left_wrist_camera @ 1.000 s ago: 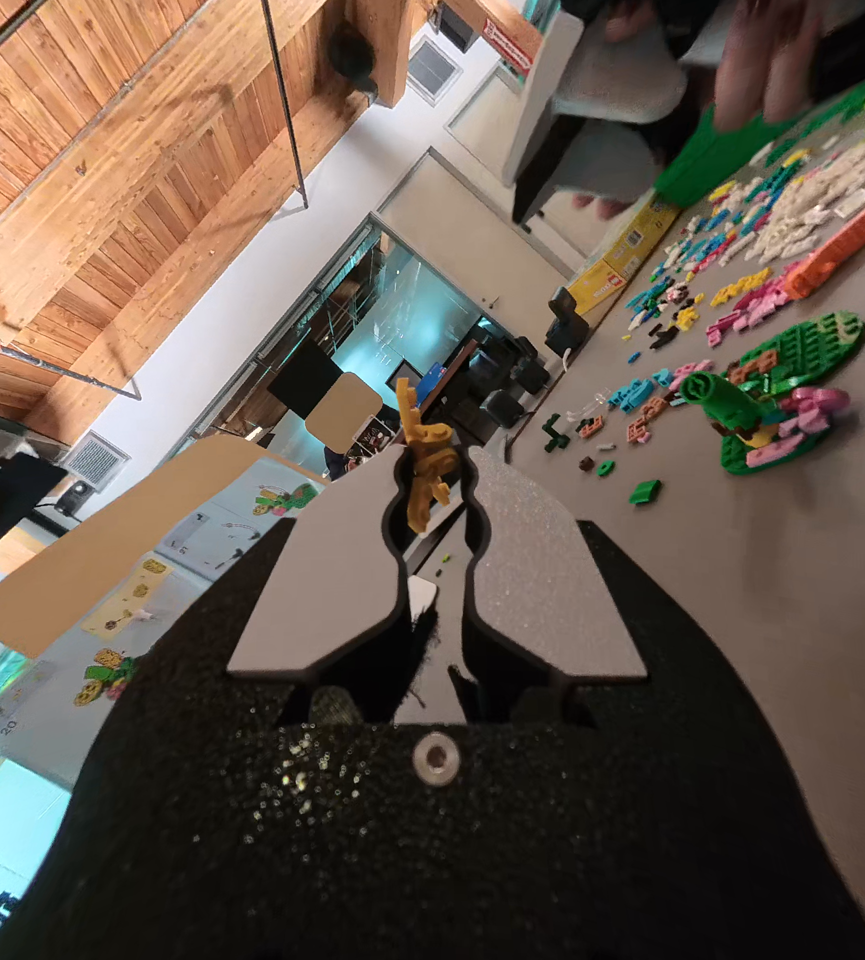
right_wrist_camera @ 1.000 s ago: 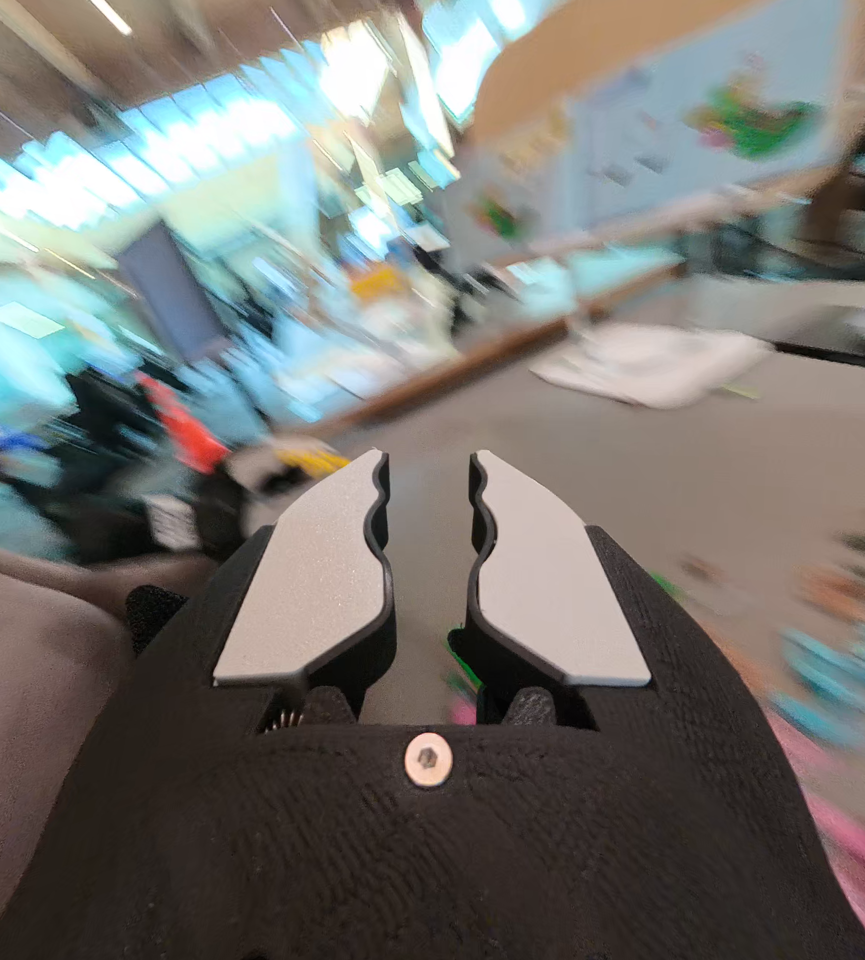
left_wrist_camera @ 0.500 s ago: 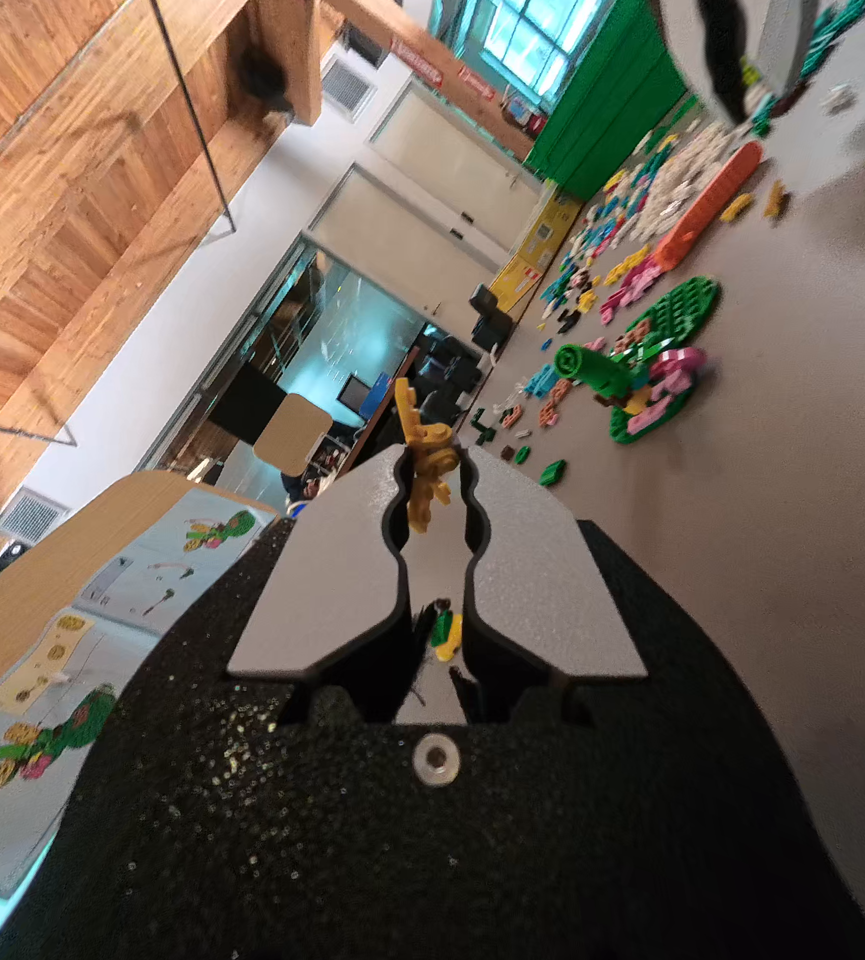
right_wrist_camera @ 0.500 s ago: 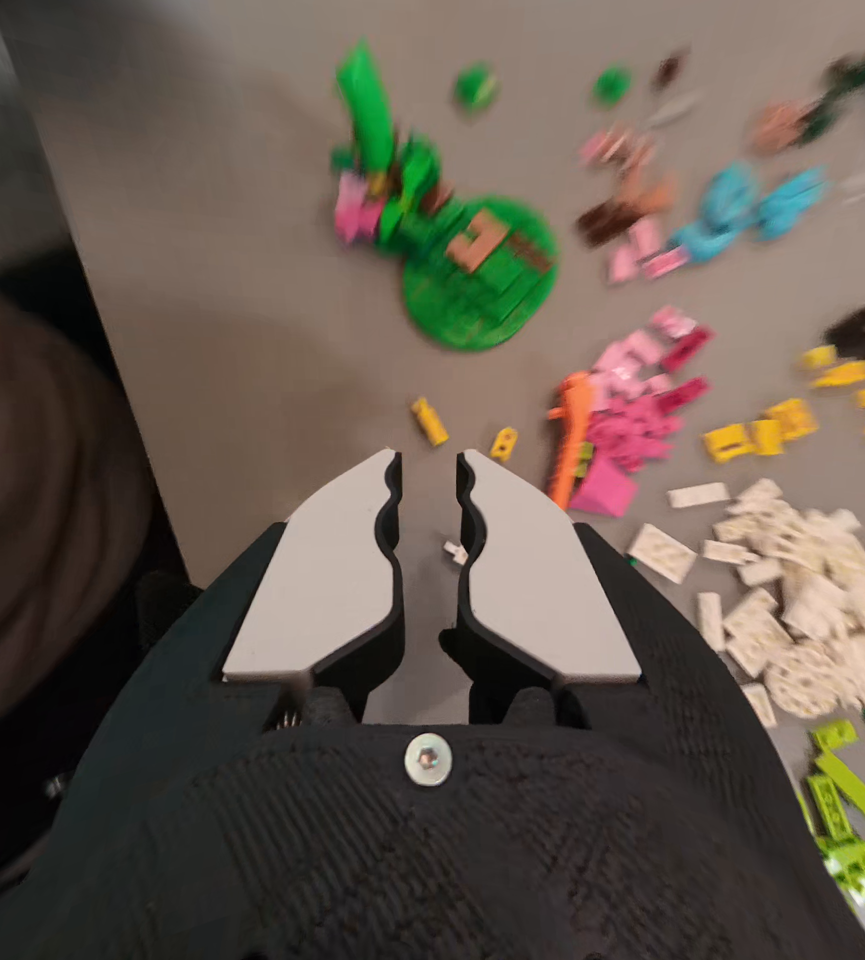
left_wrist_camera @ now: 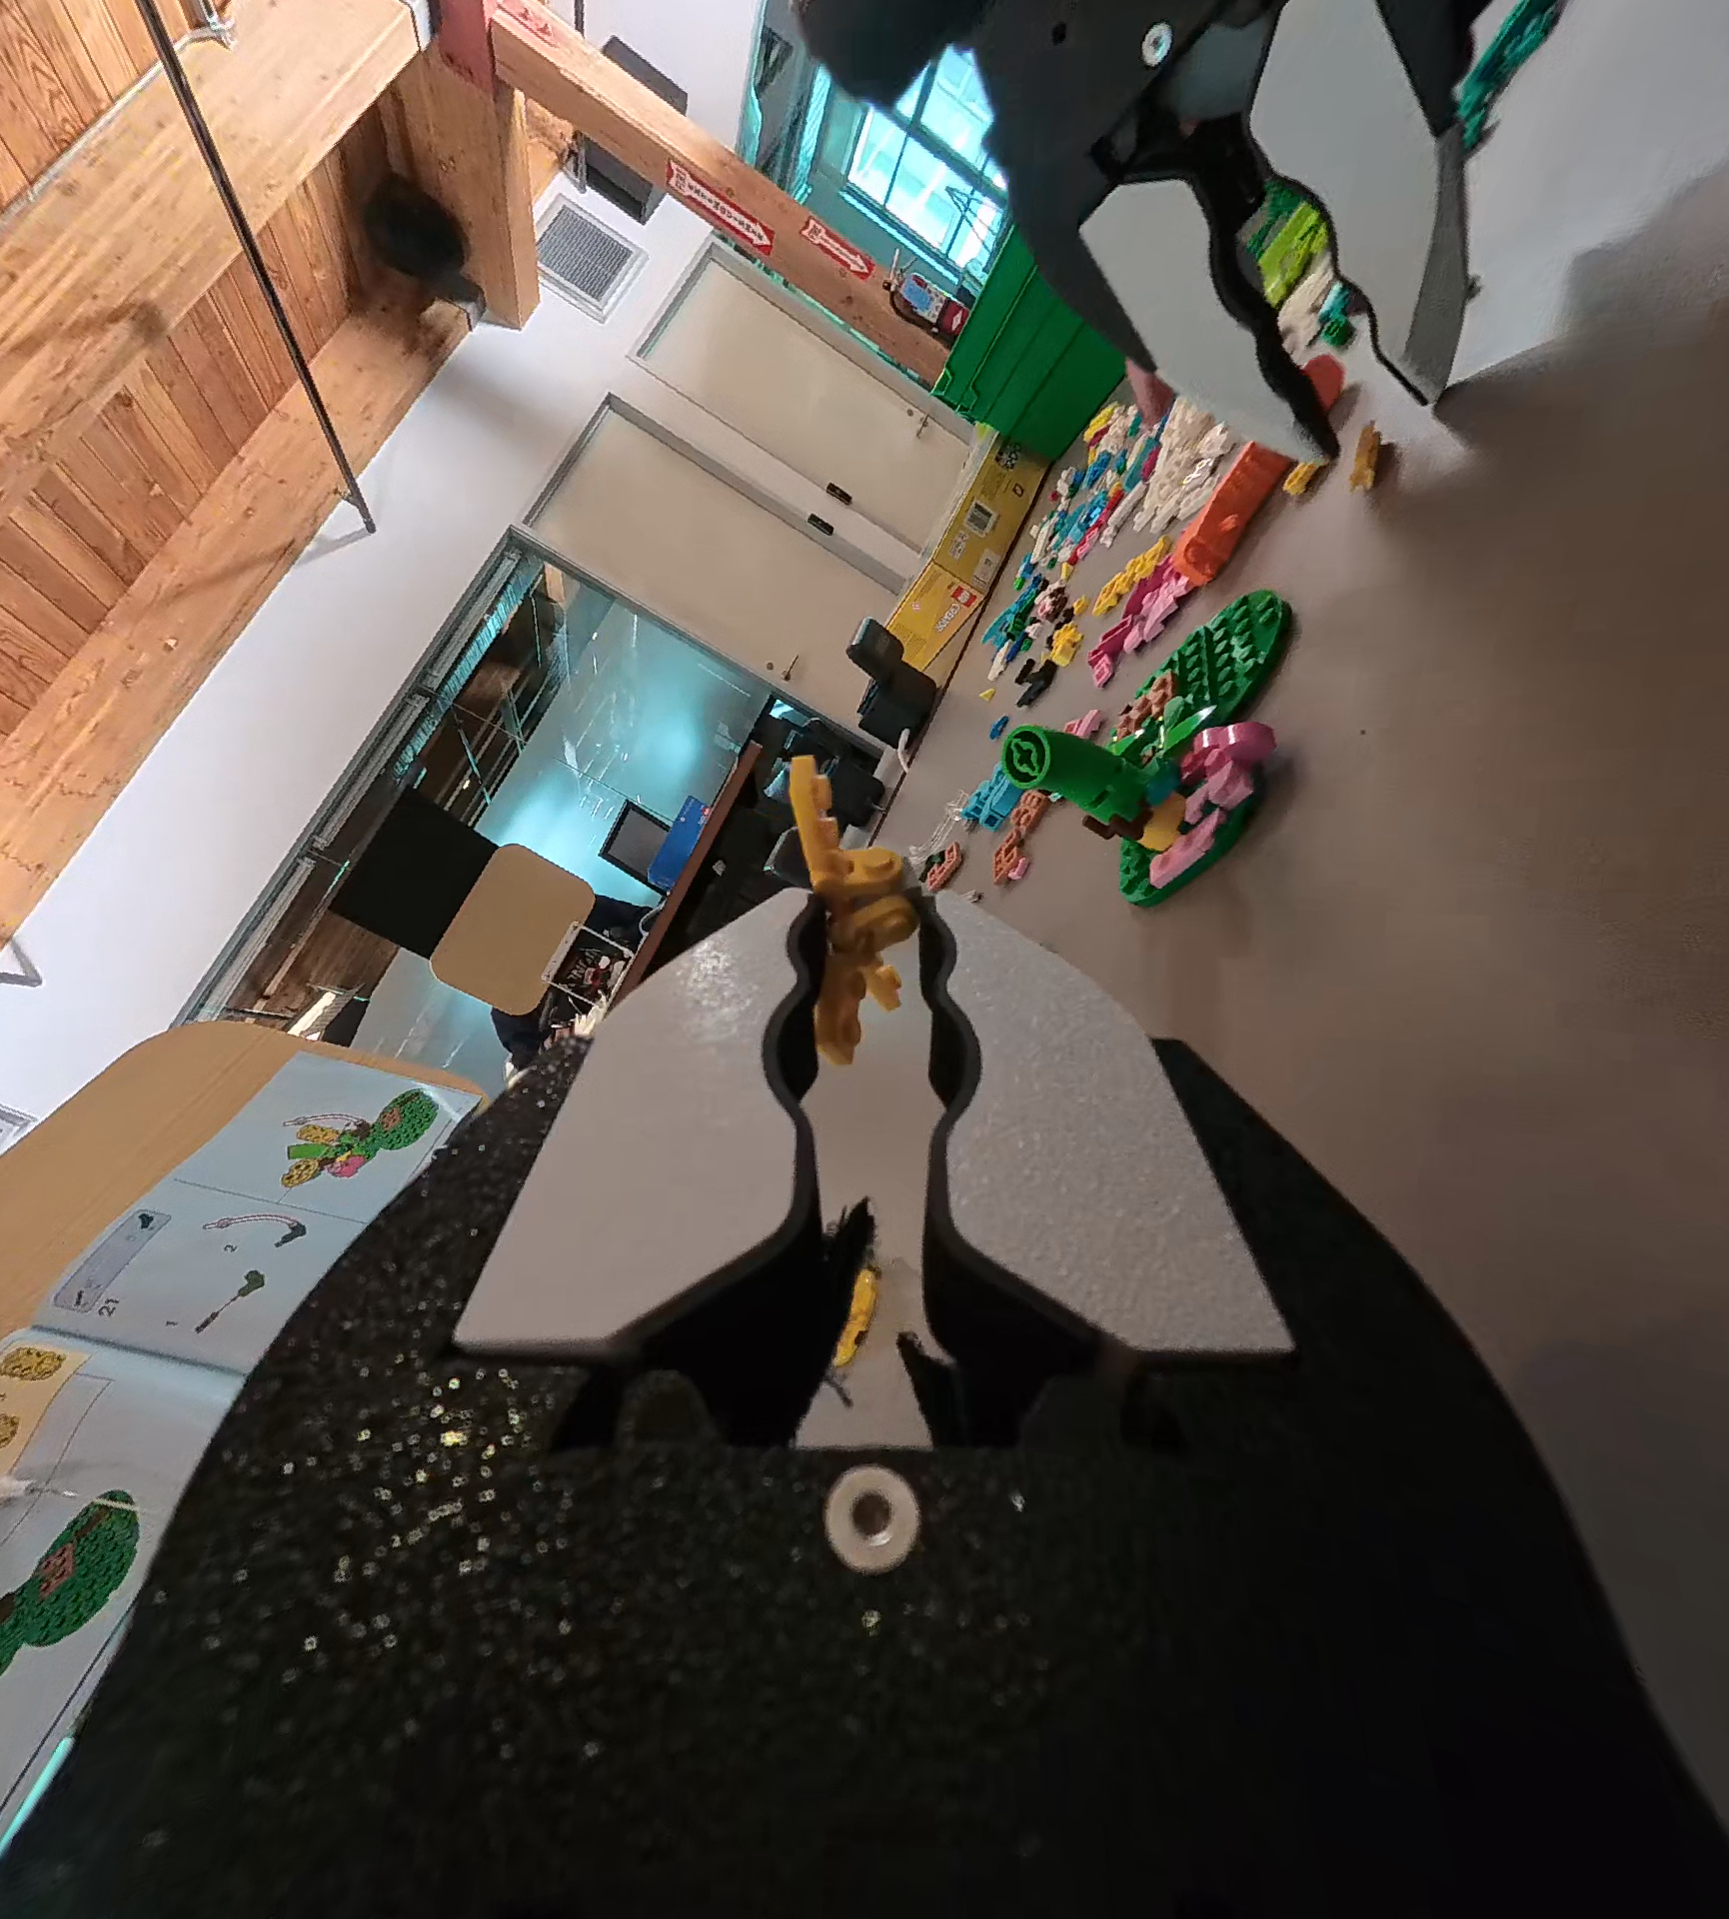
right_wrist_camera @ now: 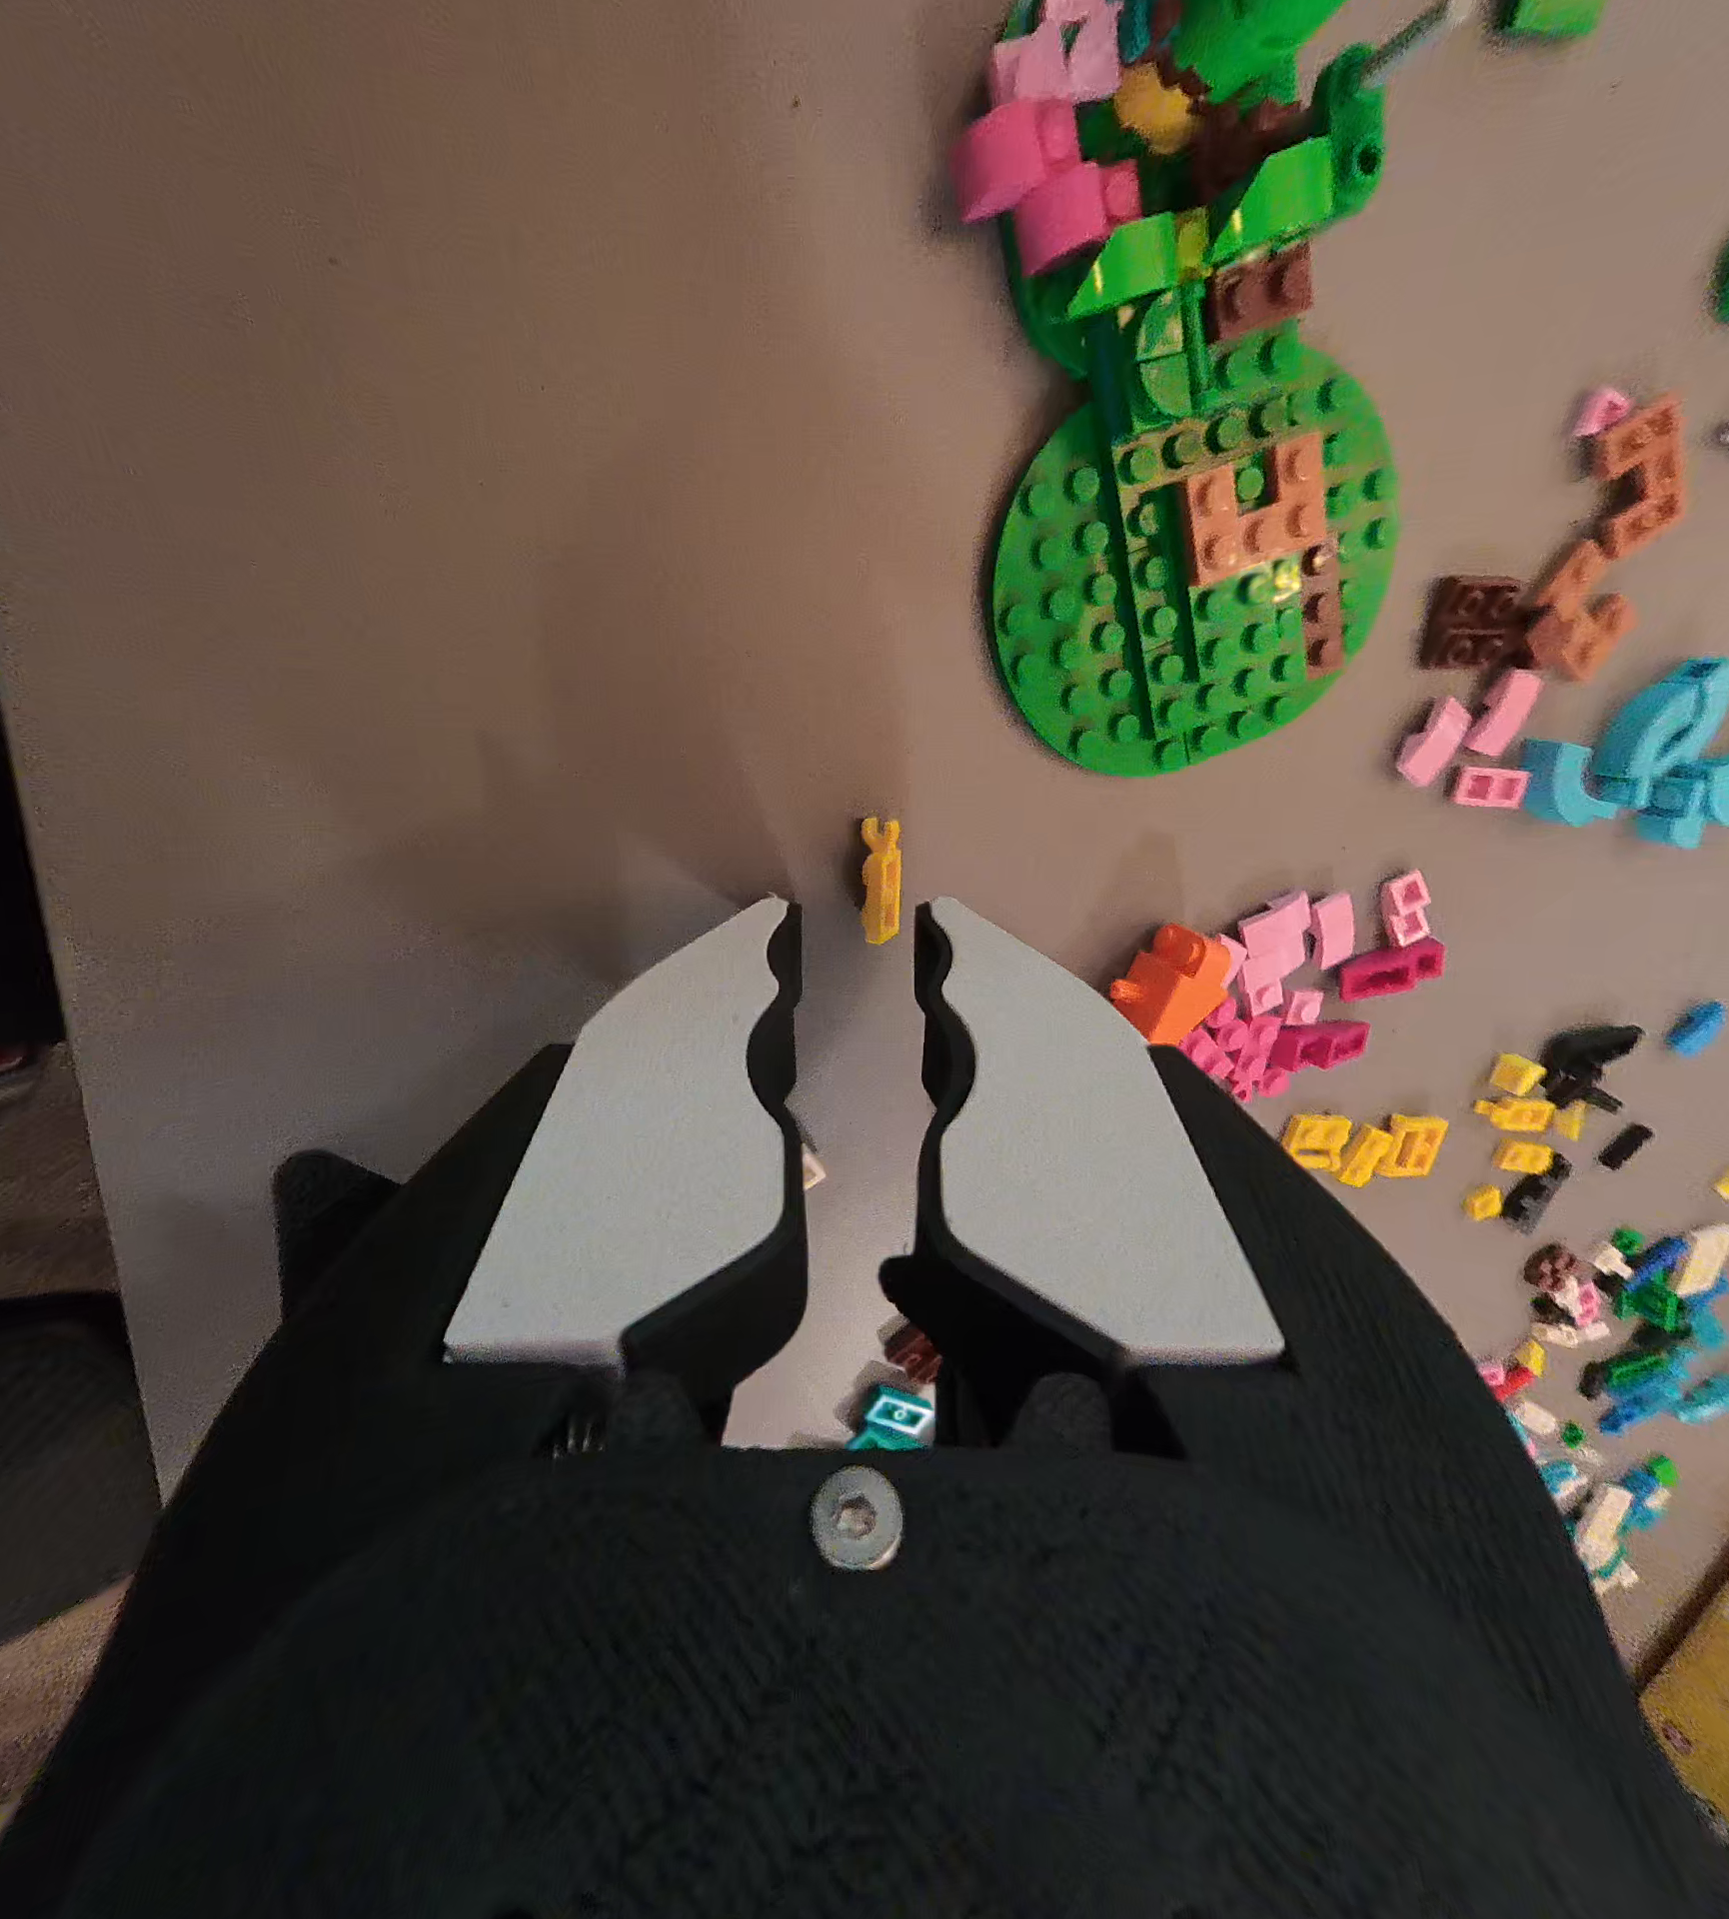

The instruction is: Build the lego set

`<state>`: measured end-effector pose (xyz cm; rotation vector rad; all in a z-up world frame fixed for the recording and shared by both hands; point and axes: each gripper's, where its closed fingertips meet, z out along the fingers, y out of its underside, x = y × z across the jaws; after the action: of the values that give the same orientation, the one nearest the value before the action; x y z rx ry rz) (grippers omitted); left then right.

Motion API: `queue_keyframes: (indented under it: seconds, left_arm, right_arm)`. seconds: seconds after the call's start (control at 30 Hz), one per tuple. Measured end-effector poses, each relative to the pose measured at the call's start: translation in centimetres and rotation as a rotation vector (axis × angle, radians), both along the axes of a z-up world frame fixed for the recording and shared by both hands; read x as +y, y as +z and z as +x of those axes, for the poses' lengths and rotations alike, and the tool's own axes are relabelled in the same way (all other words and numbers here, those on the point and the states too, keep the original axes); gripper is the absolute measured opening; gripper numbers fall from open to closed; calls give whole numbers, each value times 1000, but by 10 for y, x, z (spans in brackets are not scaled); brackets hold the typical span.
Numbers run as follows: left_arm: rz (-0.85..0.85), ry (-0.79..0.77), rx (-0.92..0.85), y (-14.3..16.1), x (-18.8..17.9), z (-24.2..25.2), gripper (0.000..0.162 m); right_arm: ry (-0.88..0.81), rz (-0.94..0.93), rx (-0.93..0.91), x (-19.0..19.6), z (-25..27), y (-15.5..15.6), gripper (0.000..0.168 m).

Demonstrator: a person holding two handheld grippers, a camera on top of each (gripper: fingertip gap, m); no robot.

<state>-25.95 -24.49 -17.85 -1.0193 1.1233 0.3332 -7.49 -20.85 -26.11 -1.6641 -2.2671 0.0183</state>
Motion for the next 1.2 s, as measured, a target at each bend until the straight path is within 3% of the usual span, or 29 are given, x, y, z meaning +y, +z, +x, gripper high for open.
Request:
queue_keyframes:
  seconds: [0.13, 0.27, 0.5, 0.67, 0.8, 0.93, 1.2]
  left_arm:
    - [-7, -6, 1, -1, -1, 0, 17]
    - [-16, -9, -6, -1, -1, 0, 17]
    - [-20, -27, 32, -6, -2, 5, 17]
    - [-27, -38, 40, -8, -5, 7, 17]
    - [-230, -215, 75, -28, -23, 32, 17]
    - [-255, -247, 78, -30, -29, 47, 17]
    - [-244, -206, 102, -37, -25, 44, 17]
  right_arm:
    - [-9, -140, -100, 1, 0, -2, 20]
    - [-45, -288, -158, -6, 1, -4, 7]
    - [-183, -334, -123, -5, 0, -4, 5]
    - [-146, -342, -47, -14, -6, 1, 2]
    - [-35, -388, 51, -38, -26, 14, 2]
    - [51, -397, -23, -57, -36, 7, 3]
    - [115, -393, -122, -59, -41, -2, 3]
